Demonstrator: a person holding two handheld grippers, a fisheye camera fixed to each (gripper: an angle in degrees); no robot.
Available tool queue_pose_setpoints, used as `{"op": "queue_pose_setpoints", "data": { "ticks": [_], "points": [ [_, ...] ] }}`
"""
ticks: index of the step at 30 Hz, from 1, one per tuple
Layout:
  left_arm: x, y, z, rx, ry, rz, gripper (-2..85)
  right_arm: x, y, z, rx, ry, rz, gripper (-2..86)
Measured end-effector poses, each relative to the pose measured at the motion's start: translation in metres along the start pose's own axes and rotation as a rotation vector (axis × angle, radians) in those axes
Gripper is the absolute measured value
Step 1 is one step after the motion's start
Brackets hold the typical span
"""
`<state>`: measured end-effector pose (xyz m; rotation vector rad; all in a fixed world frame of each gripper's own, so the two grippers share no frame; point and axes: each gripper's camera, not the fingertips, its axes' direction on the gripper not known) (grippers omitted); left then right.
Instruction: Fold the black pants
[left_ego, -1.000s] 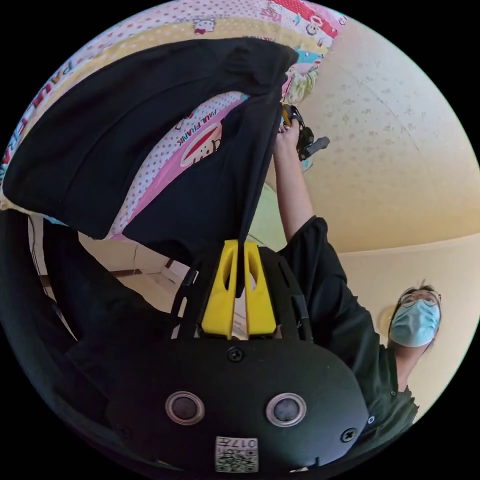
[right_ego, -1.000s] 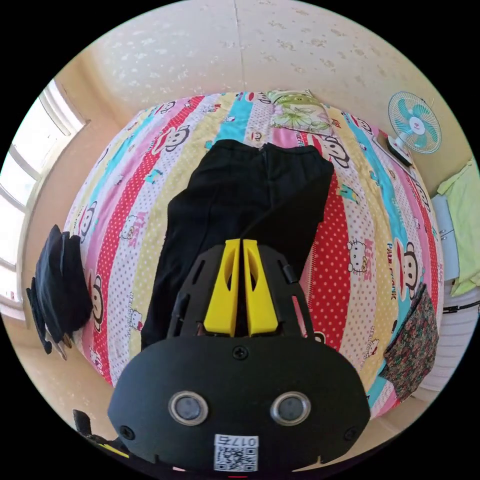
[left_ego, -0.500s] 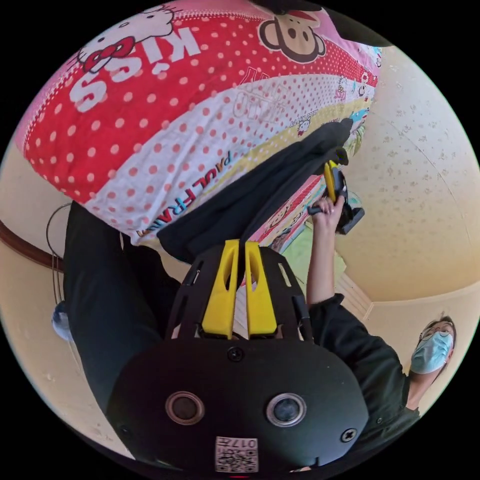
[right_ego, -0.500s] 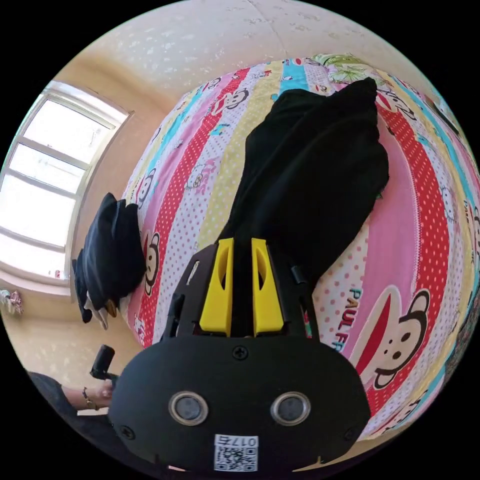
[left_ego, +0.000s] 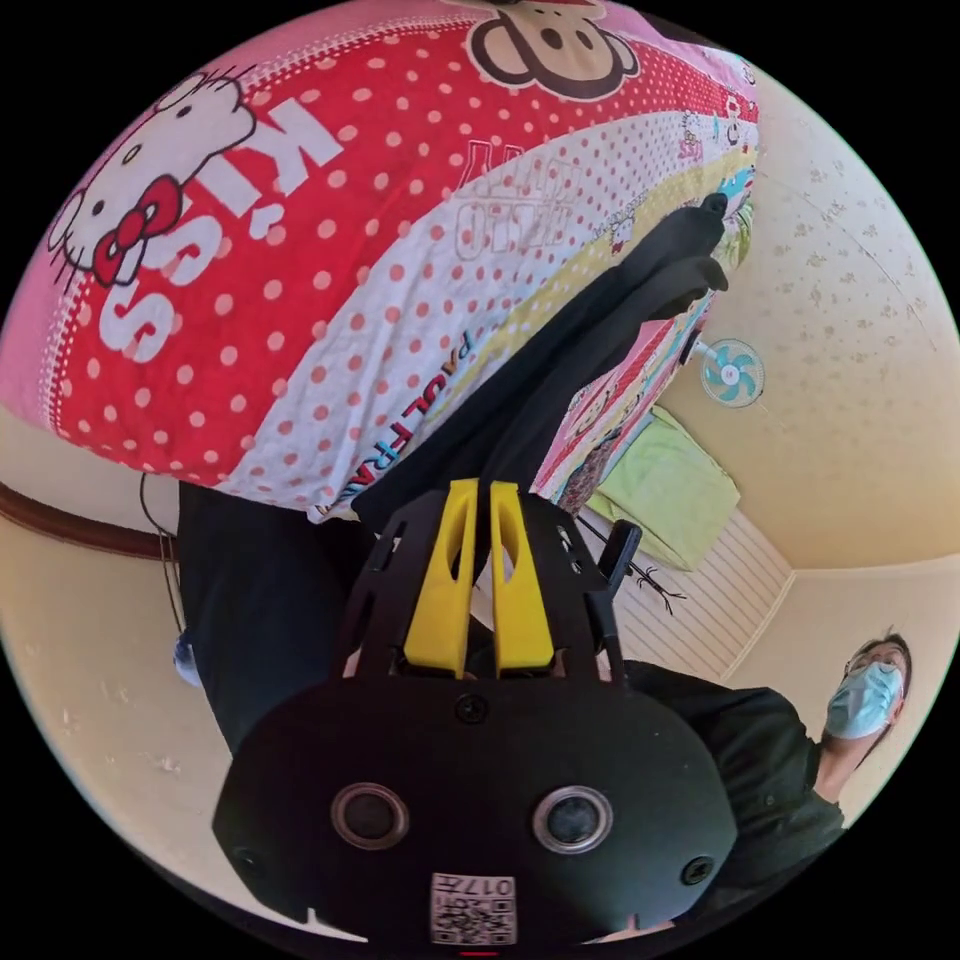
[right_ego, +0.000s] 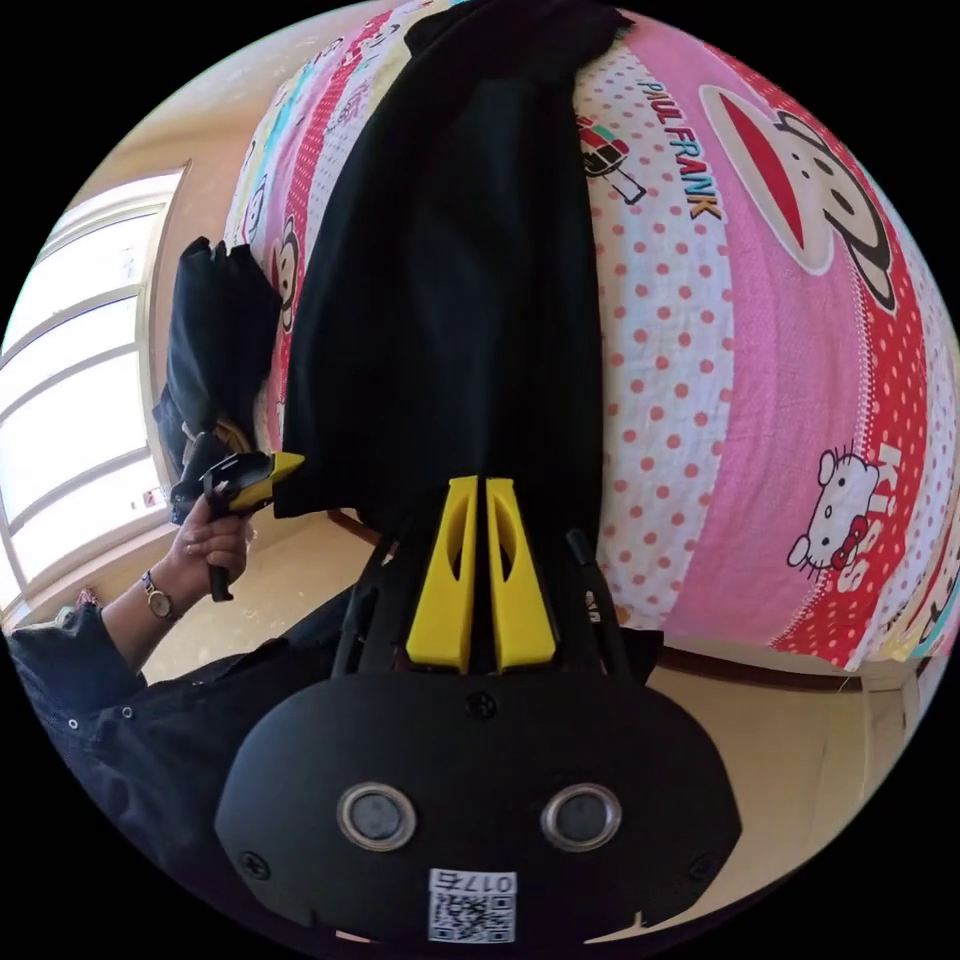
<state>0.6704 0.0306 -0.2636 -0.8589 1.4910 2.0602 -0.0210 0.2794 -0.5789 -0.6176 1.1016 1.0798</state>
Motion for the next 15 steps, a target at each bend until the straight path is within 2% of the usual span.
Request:
{"op": "queue_pose_setpoints", "data": {
  "ticks": [2,3,6,11,15],
  "points": [
    [0.003,0.014,0.000,-0.021,0.046,0.085,0.5,0.000,0.011,-0.021,0.017,0.005,-0.010,2.3],
    [0.002,0.018,0.001,-0.024,0.042,0.095,0.5,0.000,0.018,-0.031,0.010,0.072,-0.021,2.2],
    [-0.003,0.032,0.014,-0.062,-0.029,0.135,0.7,0.009,0.031,-0.029,-0.053,0.164,-0.086,2.2],
    [-0.017,0.034,0.038,0.015,-0.258,0.034,2.9,0.037,0.013,-0.014,-0.089,0.174,0.009,3.4],
    [0.008,0.037,0.032,0.082,-0.442,0.058,6.6,0.056,-0.004,-0.043,-0.011,0.159,0.071,6.9]
  ]
}}
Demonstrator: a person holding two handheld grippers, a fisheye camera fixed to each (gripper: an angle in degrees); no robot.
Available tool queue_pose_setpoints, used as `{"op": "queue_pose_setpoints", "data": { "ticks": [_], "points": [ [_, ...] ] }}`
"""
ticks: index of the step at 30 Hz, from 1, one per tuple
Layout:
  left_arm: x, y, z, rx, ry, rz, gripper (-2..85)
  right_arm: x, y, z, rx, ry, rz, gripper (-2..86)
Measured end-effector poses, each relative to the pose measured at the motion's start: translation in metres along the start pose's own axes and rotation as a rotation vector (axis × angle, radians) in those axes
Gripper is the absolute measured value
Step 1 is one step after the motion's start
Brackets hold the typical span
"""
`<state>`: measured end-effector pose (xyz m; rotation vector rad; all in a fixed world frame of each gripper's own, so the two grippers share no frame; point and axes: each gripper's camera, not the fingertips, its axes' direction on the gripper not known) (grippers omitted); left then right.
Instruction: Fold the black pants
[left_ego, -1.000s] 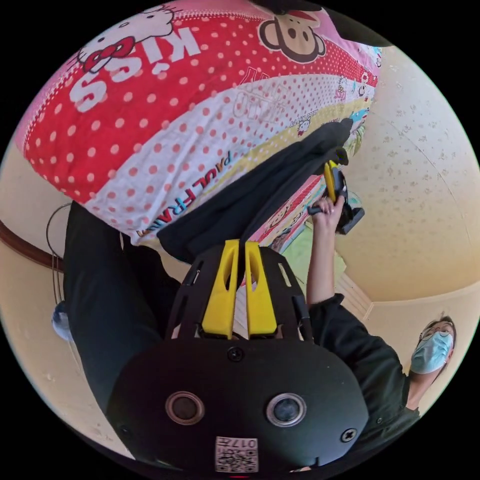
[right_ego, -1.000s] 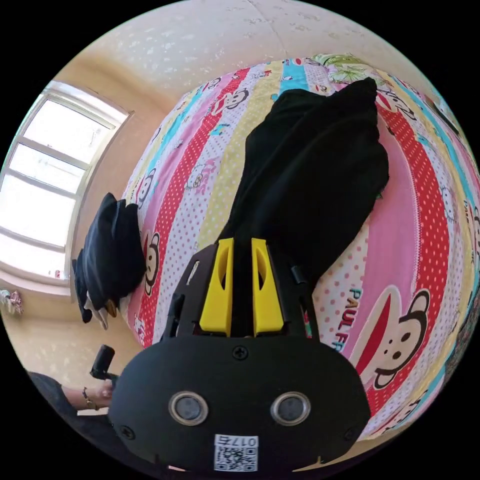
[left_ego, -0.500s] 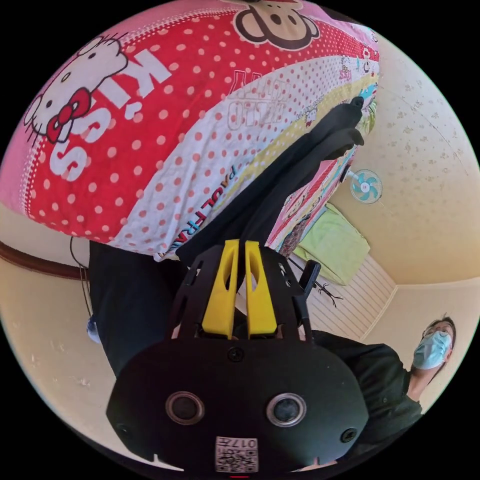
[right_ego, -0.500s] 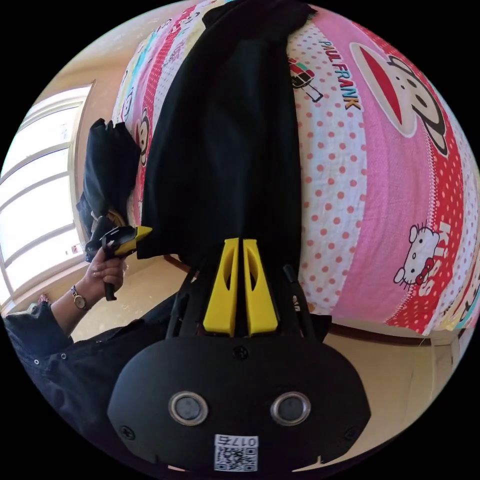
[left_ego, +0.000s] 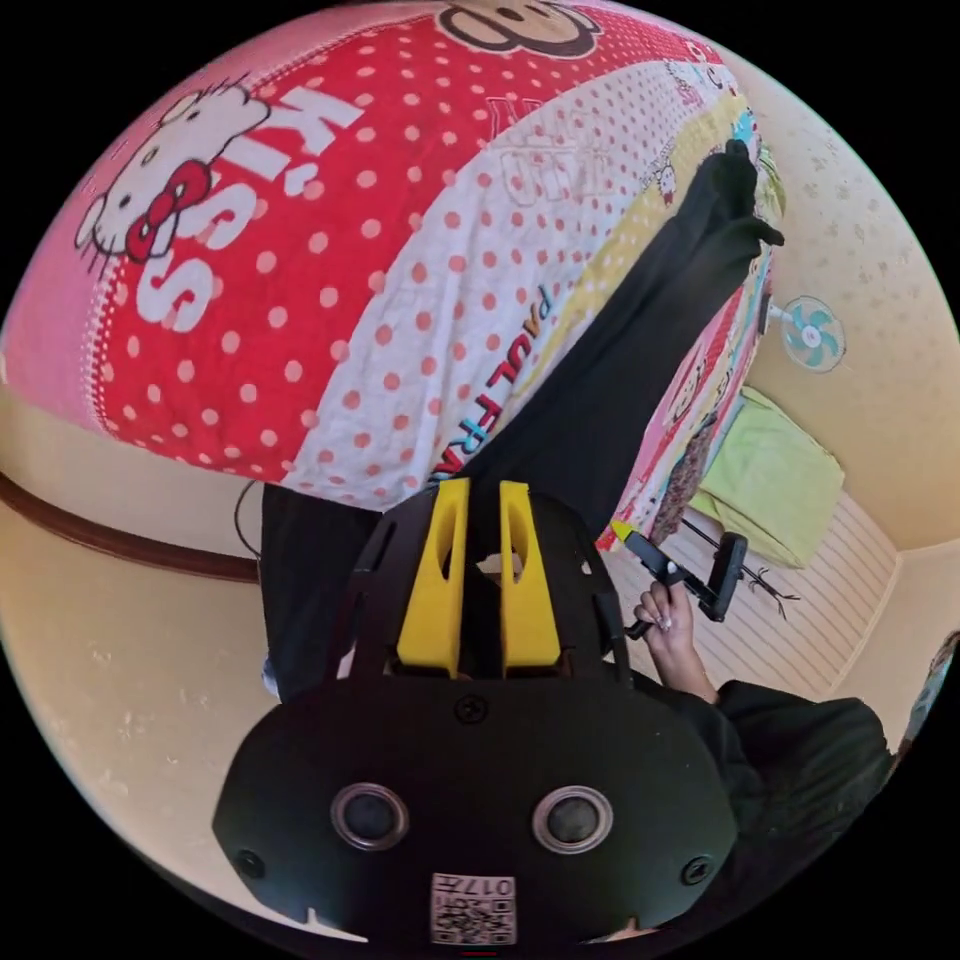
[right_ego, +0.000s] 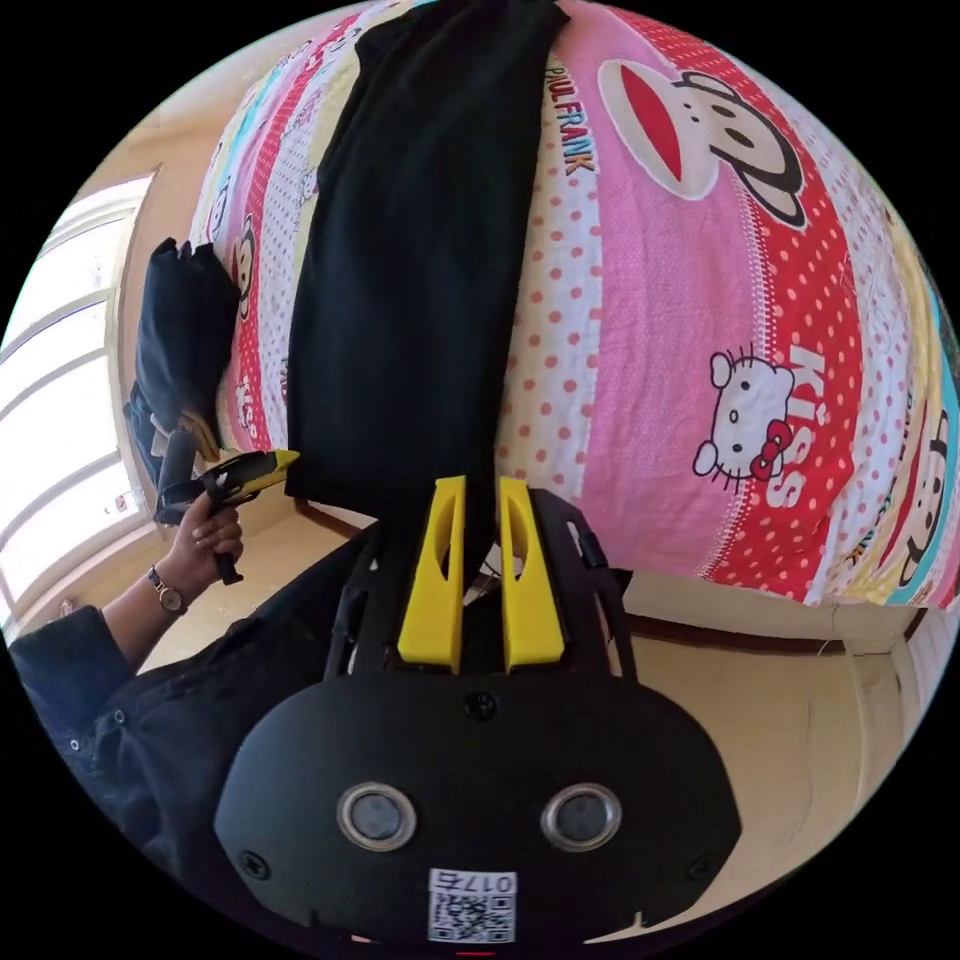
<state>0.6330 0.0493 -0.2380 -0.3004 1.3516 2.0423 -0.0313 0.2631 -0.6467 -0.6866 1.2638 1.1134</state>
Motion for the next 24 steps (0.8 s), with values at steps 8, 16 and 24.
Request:
{"op": "queue_pose_setpoints", "data": {
  "ticks": [8,16,24],
  "points": [
    [0.070,-0.037,-0.011,0.165,-0.079,0.187,11.4,0.037,-0.067,-0.023,0.129,-0.201,0.078,12.4],
    [0.087,-0.026,0.045,-0.021,-0.076,0.345,4.2,0.020,-0.068,0.001,-0.058,-0.255,0.038,4.3],
    [0.072,0.058,0.089,-0.325,-0.362,0.388,0.8,0.006,0.024,0.018,-0.393,0.232,-0.278,3.6]
  ]
}}
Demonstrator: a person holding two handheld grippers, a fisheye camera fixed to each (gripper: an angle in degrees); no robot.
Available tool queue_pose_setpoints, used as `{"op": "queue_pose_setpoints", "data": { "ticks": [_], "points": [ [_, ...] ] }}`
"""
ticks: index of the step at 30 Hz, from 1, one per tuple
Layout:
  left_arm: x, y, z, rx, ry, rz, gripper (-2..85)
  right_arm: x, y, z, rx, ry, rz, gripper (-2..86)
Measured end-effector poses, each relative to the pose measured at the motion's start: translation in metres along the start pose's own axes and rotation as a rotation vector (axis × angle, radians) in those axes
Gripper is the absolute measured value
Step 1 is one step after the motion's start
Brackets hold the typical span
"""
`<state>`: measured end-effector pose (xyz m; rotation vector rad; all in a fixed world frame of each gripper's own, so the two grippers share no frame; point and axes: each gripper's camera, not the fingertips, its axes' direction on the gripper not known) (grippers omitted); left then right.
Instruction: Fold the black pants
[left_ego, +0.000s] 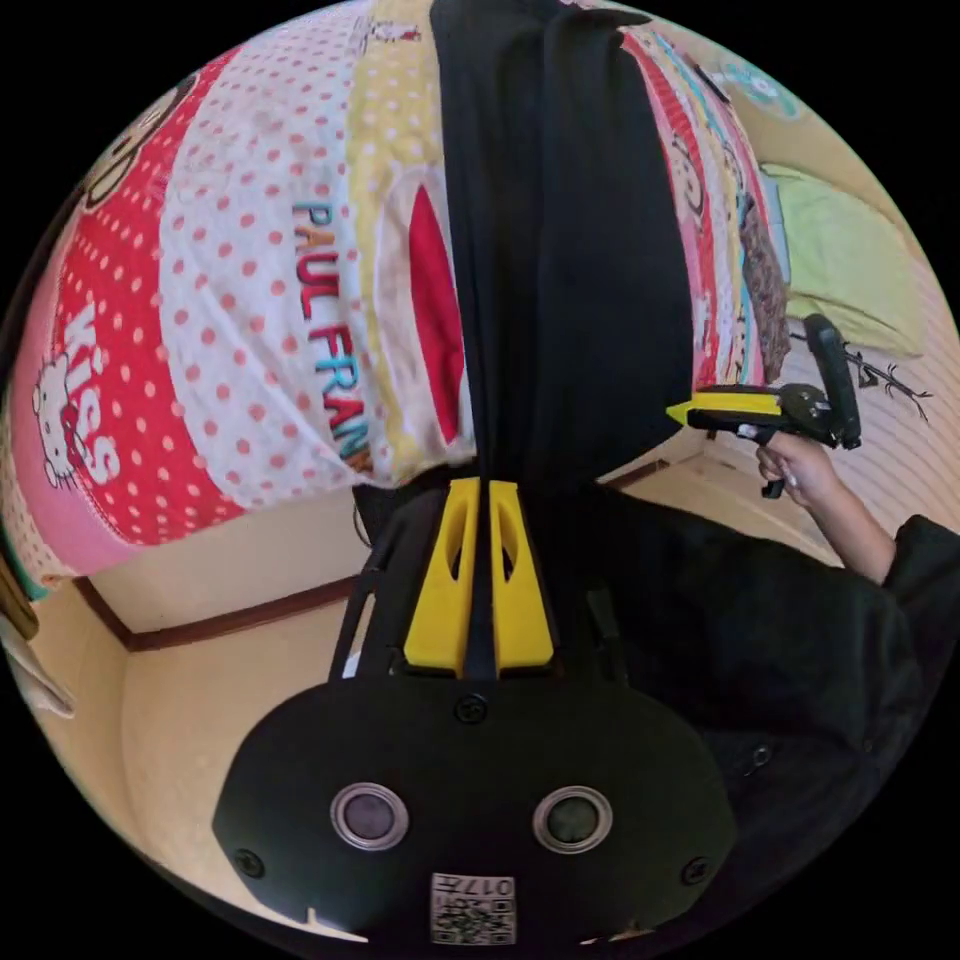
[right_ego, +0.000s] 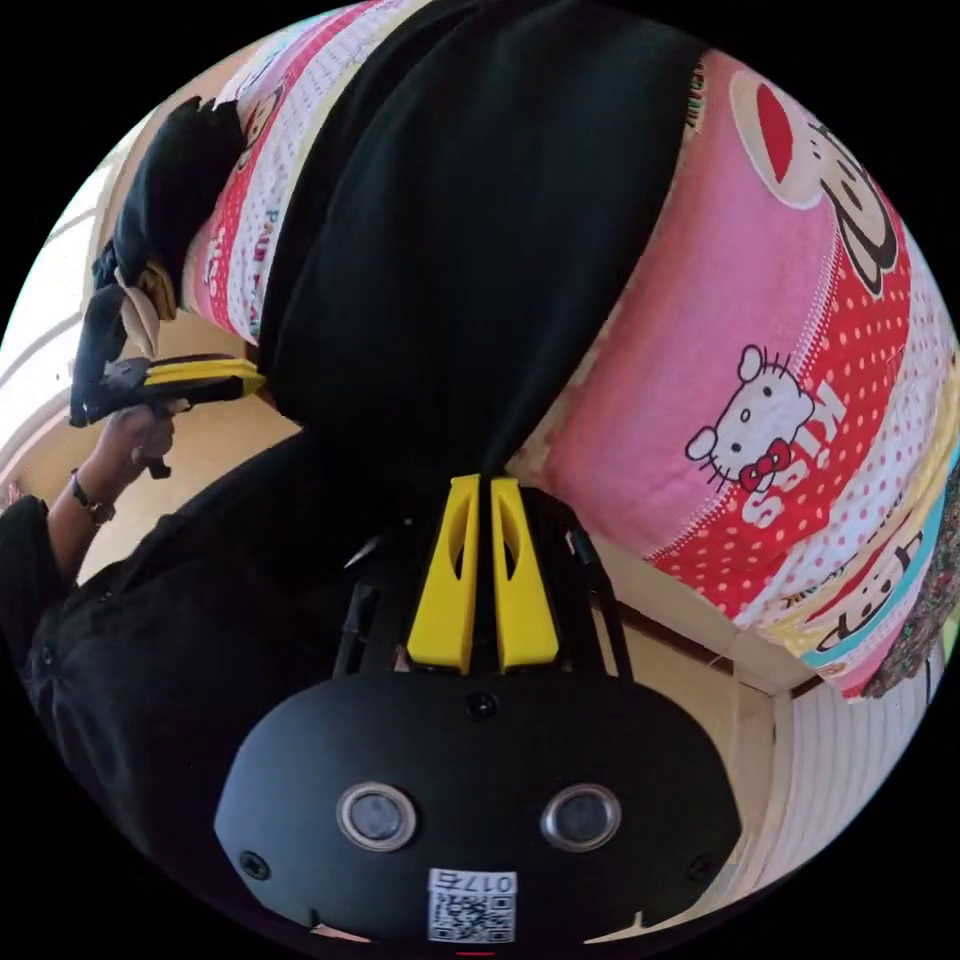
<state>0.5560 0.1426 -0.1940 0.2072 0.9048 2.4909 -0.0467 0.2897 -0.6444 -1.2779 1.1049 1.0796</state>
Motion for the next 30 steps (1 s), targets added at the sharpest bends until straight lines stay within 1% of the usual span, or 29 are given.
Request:
{"op": "queue_pose_setpoints", "data": {
  "ticks": [1,2,3,4,5,6,7,8,9,11,13,15,16,18,20,23,26,27,28,30],
  "points": [
    [-0.009,0.005,0.016,-0.104,-0.071,-0.091,0.8,0.000,0.004,0.006,-0.032,0.012,0.008,3.6],
    [-0.017,0.011,0.021,-0.119,-0.136,-0.157,1.0,0.003,0.010,0.015,-0.076,0.020,0.030,4.0],
    [-0.020,0.015,0.019,-0.091,-0.134,-0.171,1.2,0.007,0.015,0.018,-0.084,0.006,0.061,4.4],
    [-0.025,0.019,0.011,-0.009,-0.069,-0.196,1.9,0.010,0.016,0.019,-0.081,-0.008,0.079,4.6],
    [-0.031,0.019,-0.002,0.091,0.044,-0.221,2.9,0.016,0.019,0.018,-0.066,-0.051,0.111,5.4],
    [-0.032,0.018,-0.009,0.145,0.105,-0.223,3.6,0.024,0.021,0.017,-0.054,-0.110,0.145,6.5],
    [-0.032,0.011,-0.024,0.250,0.201,-0.206,4.8,0.027,0.022,0.015,-0.048,-0.138,0.163,6.8],
    [-0.026,0.000,-0.040,0.340,0.241,-0.169,5.2,0.034,0.023,0.013,-0.032,-0.188,0.196,7.3],
    [-0.021,-0.008,-0.048,0.371,0.244,-0.145,5.4,0.040,0.024,0.009,-0.010,-0.222,0.226,7.5],
    [0.005,-0.047,-0.076,0.450,0.183,-0.027,6.2,0.048,0.027,0.002,0.026,-0.256,0.275,7.7],
    [0.026,-0.077,-0.091,0.488,0.153,0.050,7.2,0.055,0.031,-0.005,0.063,-0.290,0.327,7.7],
    [0.041,-0.109,-0.095,0.477,0.153,0.101,8.1,0.057,0.036,-0.024,0.152,-0.281,0.360,7.8],
    [0.048,-0.129,-0.092,0.440,0.136,0.123,8.5,0.057,0.037,-0.031,0.184,-0.265,0.359,7.9],
    [0.053,-0.150,-0.083,0.383,0.087,0.112,8.9,0.055,0.030,-0.065,0.313,-0.230,0.325,8.2],
    [0.051,-0.161,-0.068,0.334,0.085,0.107,9.2,0.058,0.013,-0.094,0.407,-0.220,0.292,8.7],
    [0.043,-0.151,-0.045,0.302,0.094,0.098,8.9,0.072,-0.032,-0.148,0.562,-0.229,0.265,9.9],
    [0.037,-0.130,-0.032,0.313,0.145,0.081,8.4,0.094,-0.083,-0.202,0.730,-0.323,0.277,11.7],
    [0.036,-0.127,-0.030,0.310,0.154,0.076,8.4,0.103,-0.100,-0.222,0.817,-0.365,0.291,12.2],
    [0.034,-0.121,-0.026,0.307,0.167,0.064,8.1,0.107,-0.107,-0.232,0.859,-0.376,0.301,12.4],
    [0.033,-0.115,-0.020,0.306,0.182,0.050,7.4,0.121,-0.133,-0.259,0.969,-0.340,0.397,12.9]
  ]
}}
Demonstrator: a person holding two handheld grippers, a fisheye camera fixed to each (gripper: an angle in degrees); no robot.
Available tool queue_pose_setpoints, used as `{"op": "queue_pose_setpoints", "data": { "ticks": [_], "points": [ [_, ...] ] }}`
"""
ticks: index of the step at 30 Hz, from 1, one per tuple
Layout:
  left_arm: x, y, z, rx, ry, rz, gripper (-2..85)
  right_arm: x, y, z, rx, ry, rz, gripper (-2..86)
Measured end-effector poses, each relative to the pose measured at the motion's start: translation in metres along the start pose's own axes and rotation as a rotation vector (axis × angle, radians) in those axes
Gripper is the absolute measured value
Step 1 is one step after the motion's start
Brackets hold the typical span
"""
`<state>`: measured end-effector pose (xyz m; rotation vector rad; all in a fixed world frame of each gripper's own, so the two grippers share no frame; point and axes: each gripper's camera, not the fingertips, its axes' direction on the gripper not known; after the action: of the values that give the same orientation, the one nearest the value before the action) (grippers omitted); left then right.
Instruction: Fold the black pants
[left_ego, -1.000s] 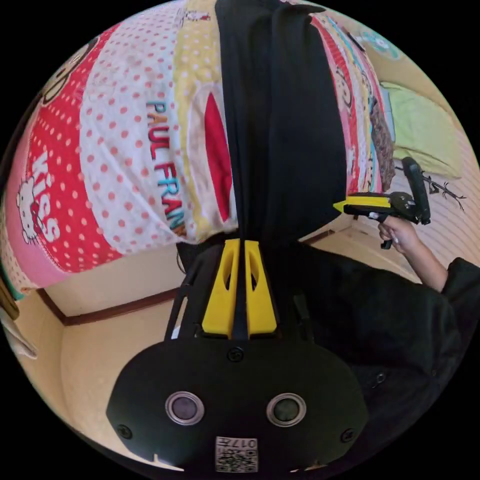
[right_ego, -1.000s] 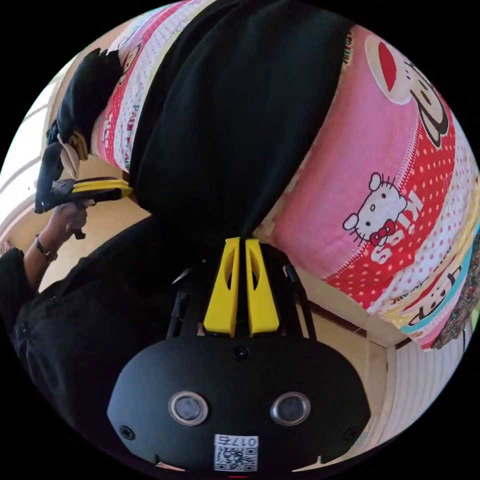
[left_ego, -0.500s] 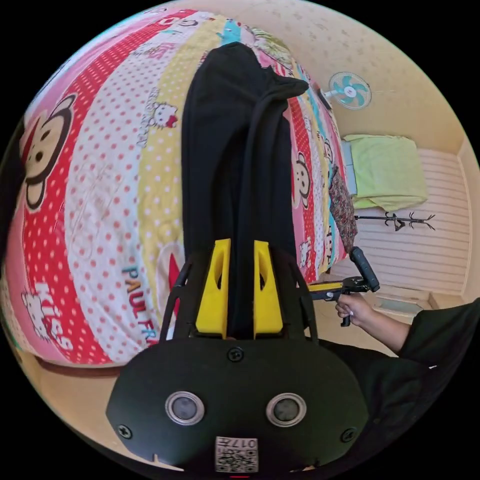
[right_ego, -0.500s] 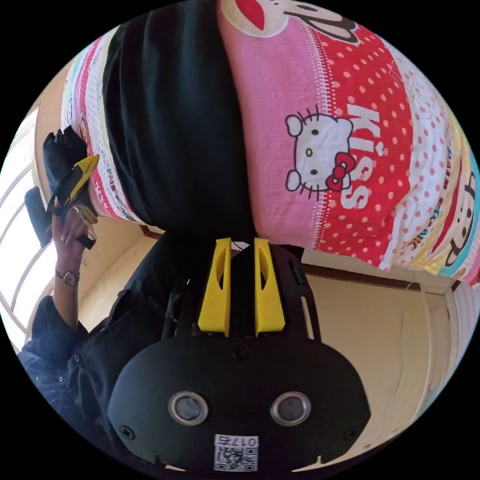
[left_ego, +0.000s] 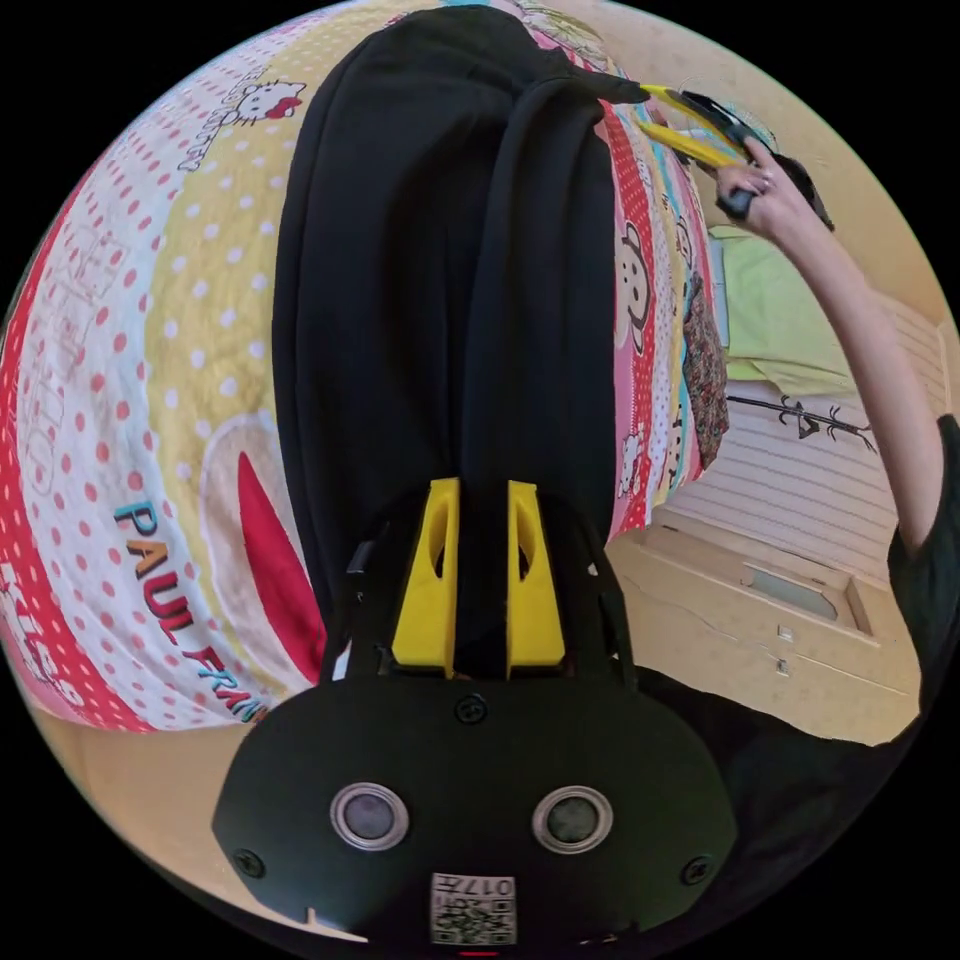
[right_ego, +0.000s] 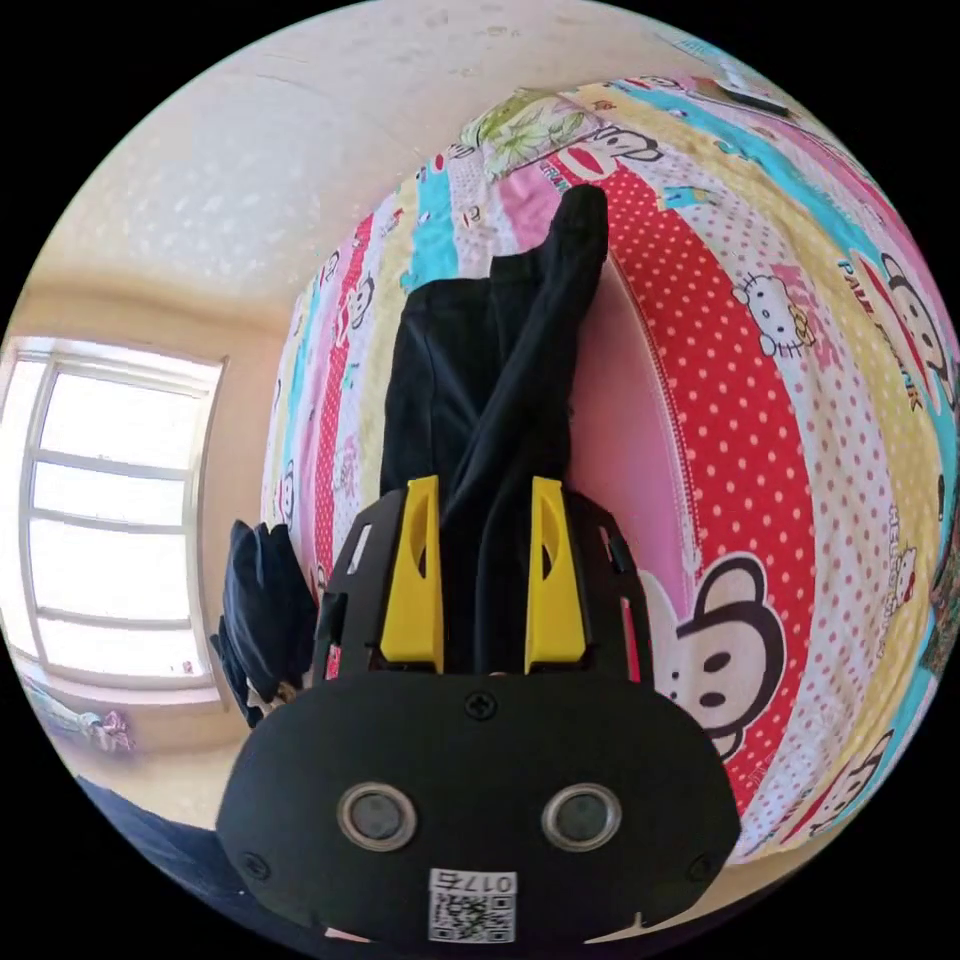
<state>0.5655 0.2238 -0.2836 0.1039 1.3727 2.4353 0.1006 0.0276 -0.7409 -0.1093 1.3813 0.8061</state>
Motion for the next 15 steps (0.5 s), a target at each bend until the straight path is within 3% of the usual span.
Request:
{"op": "queue_pose_setpoints", "data": {
  "ticks": [7,15],
  "points": [
    [-0.006,0.017,-0.022,0.014,0.100,0.009,1.5,-0.031,-0.023,0.023,0.091,0.187,0.013,4.5],
    [-0.044,0.037,-0.094,0.166,0.302,-0.047,0.4,-0.121,-0.054,0.033,0.087,0.113,-0.148,3.0]
  ]
}}
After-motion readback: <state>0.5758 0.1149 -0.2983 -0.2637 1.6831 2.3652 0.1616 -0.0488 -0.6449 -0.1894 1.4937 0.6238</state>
